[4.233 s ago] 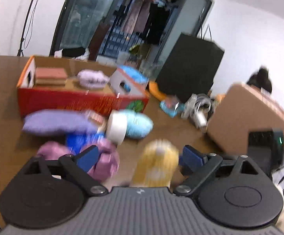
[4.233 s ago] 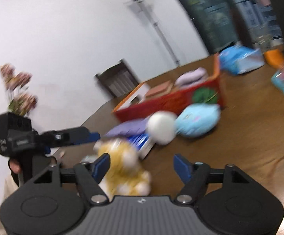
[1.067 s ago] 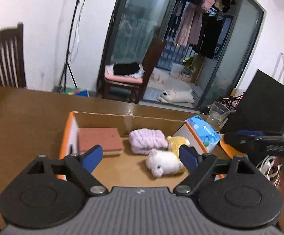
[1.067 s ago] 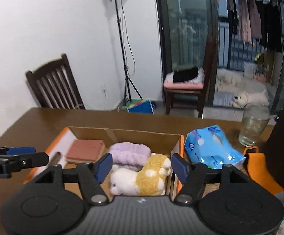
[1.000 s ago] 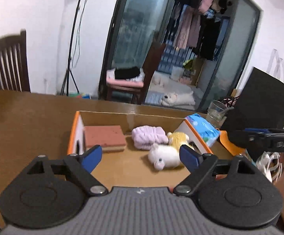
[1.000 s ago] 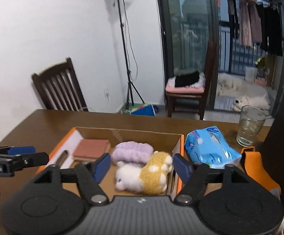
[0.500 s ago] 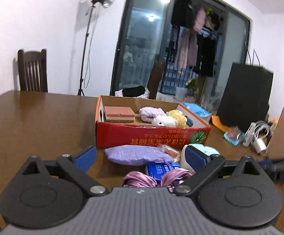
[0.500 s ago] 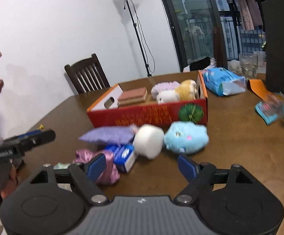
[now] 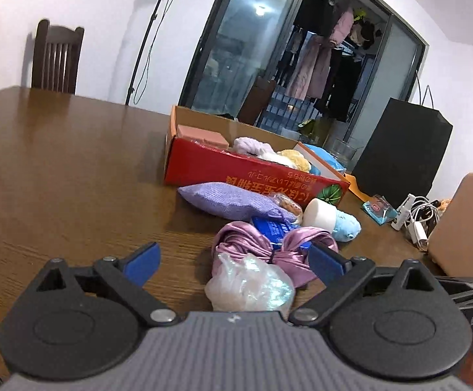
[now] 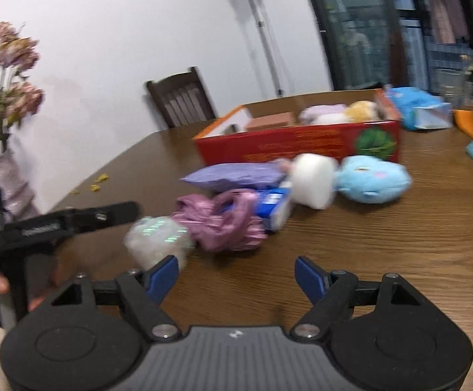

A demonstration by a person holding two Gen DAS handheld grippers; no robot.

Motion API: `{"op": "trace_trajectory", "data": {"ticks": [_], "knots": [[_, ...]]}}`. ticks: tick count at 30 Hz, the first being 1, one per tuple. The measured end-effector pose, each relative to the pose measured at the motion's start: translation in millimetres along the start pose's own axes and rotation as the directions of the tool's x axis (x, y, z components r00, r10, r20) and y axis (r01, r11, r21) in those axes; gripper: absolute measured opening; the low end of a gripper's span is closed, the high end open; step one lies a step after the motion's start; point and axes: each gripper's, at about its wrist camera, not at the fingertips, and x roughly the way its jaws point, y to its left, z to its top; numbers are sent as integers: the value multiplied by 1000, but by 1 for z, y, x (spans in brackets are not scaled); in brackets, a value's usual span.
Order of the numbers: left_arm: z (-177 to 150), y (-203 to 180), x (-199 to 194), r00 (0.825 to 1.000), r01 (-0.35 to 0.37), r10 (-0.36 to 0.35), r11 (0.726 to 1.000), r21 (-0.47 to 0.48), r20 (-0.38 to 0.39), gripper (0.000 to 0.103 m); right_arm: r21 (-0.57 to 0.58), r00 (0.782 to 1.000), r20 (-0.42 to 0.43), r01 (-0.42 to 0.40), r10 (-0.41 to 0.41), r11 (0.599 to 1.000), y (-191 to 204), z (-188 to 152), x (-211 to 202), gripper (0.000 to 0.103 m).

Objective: Organize soft objects

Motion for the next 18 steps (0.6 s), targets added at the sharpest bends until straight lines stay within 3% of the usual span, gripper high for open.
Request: {"op": "trace_trajectory", "data": {"ticks": [4, 6, 10, 12, 16, 18], "knots": [[-3, 12, 9, 998, 50, -52, 997, -54, -41, 81, -32, 1000, -16, -11, 10, 999, 18, 11, 26, 57], [-8, 17, 12, 994, 86, -90, 994, -69, -66, 81, -33, 1000, -3, -3, 2, 999, 21, 18, 35, 55], [-16, 20, 16, 990, 98, -104, 993, -67, -96, 80, -25, 994, 42, 104, -103, 994, 20, 31, 47, 55], [-18, 19, 17, 988, 102, -109, 993, -63, -109, 63, -34, 988, 50, 145, -144, 989, 19, 35, 55, 55], [-15, 22, 18, 988, 99, -103, 994, -45, -117, 43, -51, 985, 16, 174, -173, 983, 16, 38, 69, 53], [-12, 24, 13, 990, 96, -101, 994, -48, -102, 38, -59, 989, -3, 148, -148, 987, 17, 35, 68, 38]]}}
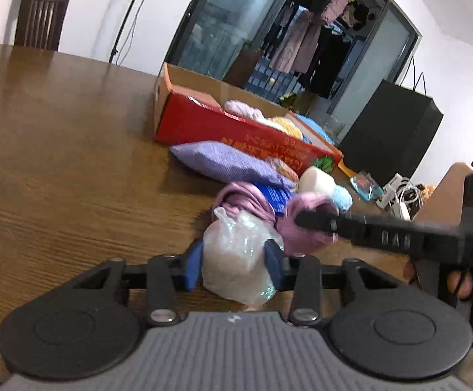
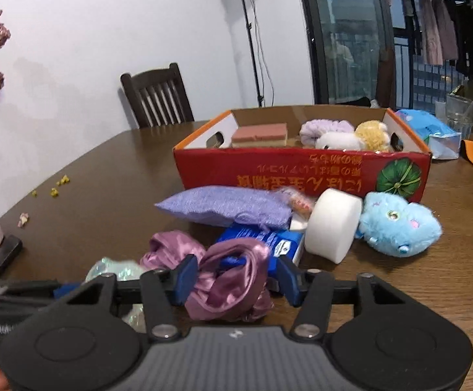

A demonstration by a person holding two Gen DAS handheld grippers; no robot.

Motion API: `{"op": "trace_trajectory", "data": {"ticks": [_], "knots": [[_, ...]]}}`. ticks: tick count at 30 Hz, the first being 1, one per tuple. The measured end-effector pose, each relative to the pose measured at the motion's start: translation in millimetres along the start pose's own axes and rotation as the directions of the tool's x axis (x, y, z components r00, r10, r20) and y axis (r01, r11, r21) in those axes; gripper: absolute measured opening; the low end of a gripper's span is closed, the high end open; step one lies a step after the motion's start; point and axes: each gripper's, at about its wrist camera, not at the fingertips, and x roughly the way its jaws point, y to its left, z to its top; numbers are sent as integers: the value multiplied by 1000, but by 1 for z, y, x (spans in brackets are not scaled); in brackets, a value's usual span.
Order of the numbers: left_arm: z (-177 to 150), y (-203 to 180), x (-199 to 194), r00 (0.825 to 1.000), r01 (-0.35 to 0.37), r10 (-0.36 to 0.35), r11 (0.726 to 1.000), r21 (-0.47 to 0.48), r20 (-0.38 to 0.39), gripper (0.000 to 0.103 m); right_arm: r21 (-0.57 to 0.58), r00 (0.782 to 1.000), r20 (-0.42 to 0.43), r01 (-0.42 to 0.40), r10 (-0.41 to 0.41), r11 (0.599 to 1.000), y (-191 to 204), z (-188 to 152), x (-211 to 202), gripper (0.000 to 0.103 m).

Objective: Organize soft objects

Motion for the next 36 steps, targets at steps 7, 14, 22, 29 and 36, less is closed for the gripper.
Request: {"op": "trace_trajectory", "data": {"ticks": [7, 14, 22, 29, 36], "knots": [[6, 7, -13, 987, -133, 135, 991, -29, 83, 42, 1, 999, -38, 28, -28, 1000, -22, -20, -35, 20], [19, -13, -36, 972, -79, 84, 996, -35, 217, 85, 119, 997, 79, -29, 20, 993, -33, -21, -62, 49], [-7, -28, -44, 992, -40, 36, 999, 31, 121, 83, 164, 996, 40, -90, 85, 982, -21, -24, -6, 18], [-38, -41, -44, 996, 86, -87, 996, 34, 18, 83, -1, 983, -69, -170, 169, 985, -20, -52, -65, 12], [-25, -51, -15, 995, 99, -99, 995, 7, 15, 83, 149, 974, 72, -223, 214, 964, -48, -61, -116, 38]]}}
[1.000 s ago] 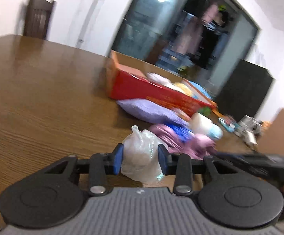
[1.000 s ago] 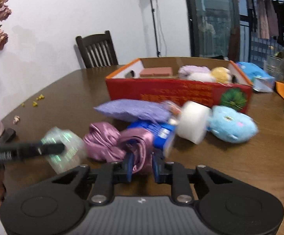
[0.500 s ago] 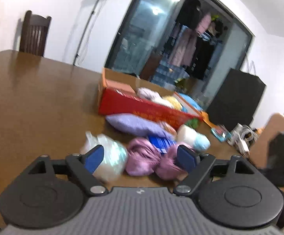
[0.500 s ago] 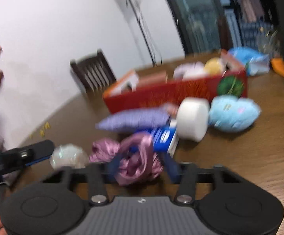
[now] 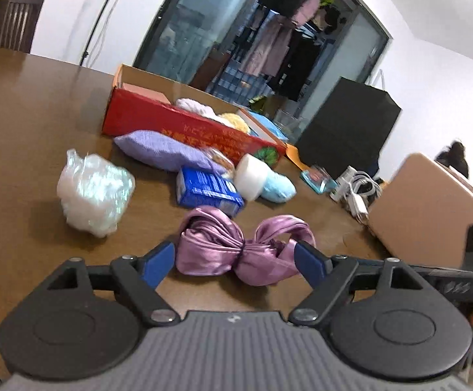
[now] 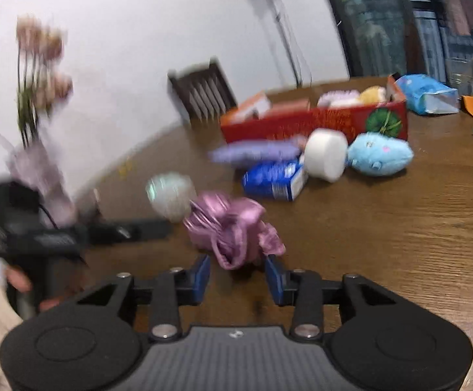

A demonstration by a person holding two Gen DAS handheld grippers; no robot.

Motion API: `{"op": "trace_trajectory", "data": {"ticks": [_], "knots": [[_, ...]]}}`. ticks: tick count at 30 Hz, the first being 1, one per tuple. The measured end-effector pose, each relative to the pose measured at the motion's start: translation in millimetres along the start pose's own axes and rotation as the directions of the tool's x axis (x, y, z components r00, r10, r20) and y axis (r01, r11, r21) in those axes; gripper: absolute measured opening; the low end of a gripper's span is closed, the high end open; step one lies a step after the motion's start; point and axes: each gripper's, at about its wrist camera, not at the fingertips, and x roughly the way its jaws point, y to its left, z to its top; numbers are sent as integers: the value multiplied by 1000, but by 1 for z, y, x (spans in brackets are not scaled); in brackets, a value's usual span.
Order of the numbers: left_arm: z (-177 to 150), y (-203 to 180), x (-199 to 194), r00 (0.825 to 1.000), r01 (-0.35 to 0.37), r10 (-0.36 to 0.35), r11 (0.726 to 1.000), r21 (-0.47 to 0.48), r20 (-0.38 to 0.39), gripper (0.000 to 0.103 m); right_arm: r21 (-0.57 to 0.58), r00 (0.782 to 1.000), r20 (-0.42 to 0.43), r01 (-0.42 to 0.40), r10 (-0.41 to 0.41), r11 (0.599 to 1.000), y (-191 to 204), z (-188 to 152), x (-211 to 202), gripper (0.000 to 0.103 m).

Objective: Organize soft objects

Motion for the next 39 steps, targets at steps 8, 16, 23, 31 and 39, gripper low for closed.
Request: {"op": "trace_trajectory", "data": {"ticks": [8, 16, 23, 31, 39], "knots": [[10, 13, 44, 993, -60, 57, 998, -21, -108, 37, 118, 994, -40, 104, -100, 988, -18, 0, 62, 38], [2, 17, 39, 996, -14, 11, 999, -36, -87, 36, 117, 990, -50, 133, -128, 984, -15, -5, 70, 24], [8, 10, 39, 995, -22, 20, 1000, -13, -94, 33, 93, 990, -46, 140, -136, 986, -10, 0, 71, 19], [83, 4, 29, 999, 42, -42, 999, -14, 20, 29, -95, 997, 19, 74, -73, 993, 15, 66, 64, 17], [191, 40, 77, 998, 36, -31, 996, -77, 61, 25, -78, 996, 88, -13, 20, 997, -1, 182, 118, 16]]}}
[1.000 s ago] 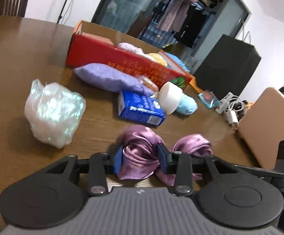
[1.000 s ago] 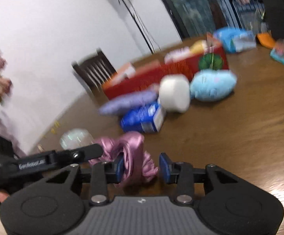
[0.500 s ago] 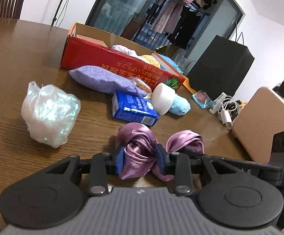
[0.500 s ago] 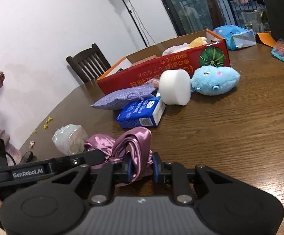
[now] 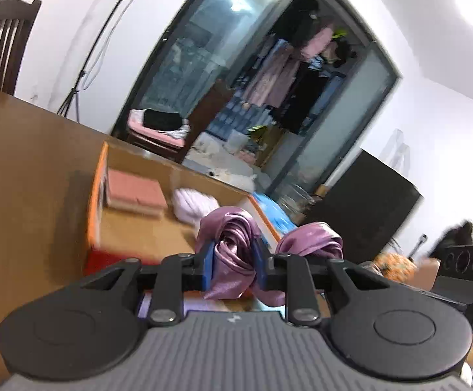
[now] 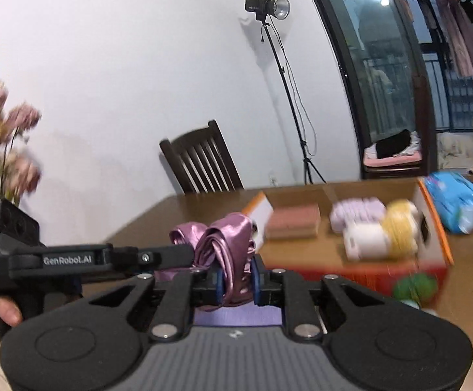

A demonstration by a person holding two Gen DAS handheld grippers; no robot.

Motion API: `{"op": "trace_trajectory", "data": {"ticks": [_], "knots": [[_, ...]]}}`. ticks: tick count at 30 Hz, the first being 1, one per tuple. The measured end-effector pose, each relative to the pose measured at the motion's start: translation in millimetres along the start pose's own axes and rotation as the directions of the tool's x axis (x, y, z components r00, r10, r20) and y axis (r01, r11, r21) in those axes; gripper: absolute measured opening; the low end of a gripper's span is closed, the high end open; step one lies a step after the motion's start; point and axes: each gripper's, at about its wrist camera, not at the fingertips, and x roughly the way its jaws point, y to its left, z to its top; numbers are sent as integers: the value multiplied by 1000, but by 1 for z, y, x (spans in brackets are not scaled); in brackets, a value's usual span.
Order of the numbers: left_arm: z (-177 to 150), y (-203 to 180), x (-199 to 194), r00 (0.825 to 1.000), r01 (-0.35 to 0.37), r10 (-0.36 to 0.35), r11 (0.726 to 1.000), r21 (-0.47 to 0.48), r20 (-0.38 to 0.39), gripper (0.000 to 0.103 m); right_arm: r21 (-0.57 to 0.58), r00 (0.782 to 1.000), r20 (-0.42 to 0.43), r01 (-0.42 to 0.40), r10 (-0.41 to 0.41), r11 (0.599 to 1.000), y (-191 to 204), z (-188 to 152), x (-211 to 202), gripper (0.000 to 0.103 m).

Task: Organize soft objects
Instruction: 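Carry the pink satin bow into the red box and open both grippers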

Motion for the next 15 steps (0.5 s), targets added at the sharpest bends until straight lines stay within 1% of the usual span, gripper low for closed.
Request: {"op": "trace_trajectory", "data": {"ticks": [1, 3, 4, 6, 7, 8, 9, 11, 12, 13, 14, 15], "knots": [[14, 5, 14, 1000, -26, 26, 1000, 8, -10, 25, 13, 1000, -18, -6, 6, 1000, -6, 10, 15, 15], [39, 19, 44, 996, -87, 87, 996, -9, -36, 25, 45, 998, -58, -1, 3, 999, -21, 29, 52, 15], [48, 24, 59, 992, -113, 114, 994, 12, -45, 25, 71, 996, -94, 0, 6, 998, -31, 39, 76, 15], [59, 36, 90, 980, -180, 183, 983, 39, -75, 26, 110, 987, -160, 19, -2, 994, -49, 51, 117, 15], [63, 42, 108, 968, -222, 229, 972, 74, -101, 26, 124, 980, -200, 26, -1, 992, -58, 53, 136, 15], [64, 49, 122, 956, -259, 269, 962, 88, -119, 28, 146, 972, -233, 47, -12, 988, -66, 54, 155, 15], [64, 56, 135, 944, -288, 300, 952, 106, -138, 32, 155, 964, -264, 70, -27, 985, -74, 54, 174, 15], [57, 65, 157, 919, -337, 358, 931, 143, -167, 33, 153, 933, -355, 114, -53, 982, -85, 46, 209, 17], [53, 65, 162, 916, -337, 364, 926, 169, -168, 34, 142, 913, -398, 152, -84, 978, -89, 41, 224, 22], [48, 62, 159, 922, -324, 354, 927, 189, -157, 38, 120, 891, -435, 197, -127, 973, -90, 35, 235, 24], [46, 60, 158, 926, -312, 344, 929, 198, -154, 41, 100, 877, -456, 221, -153, 970, -90, 32, 242, 27], [46, 58, 155, 926, -317, 348, 927, 201, -147, 42, 90, 878, -451, 222, -159, 971, -88, 31, 243, 29]]}}
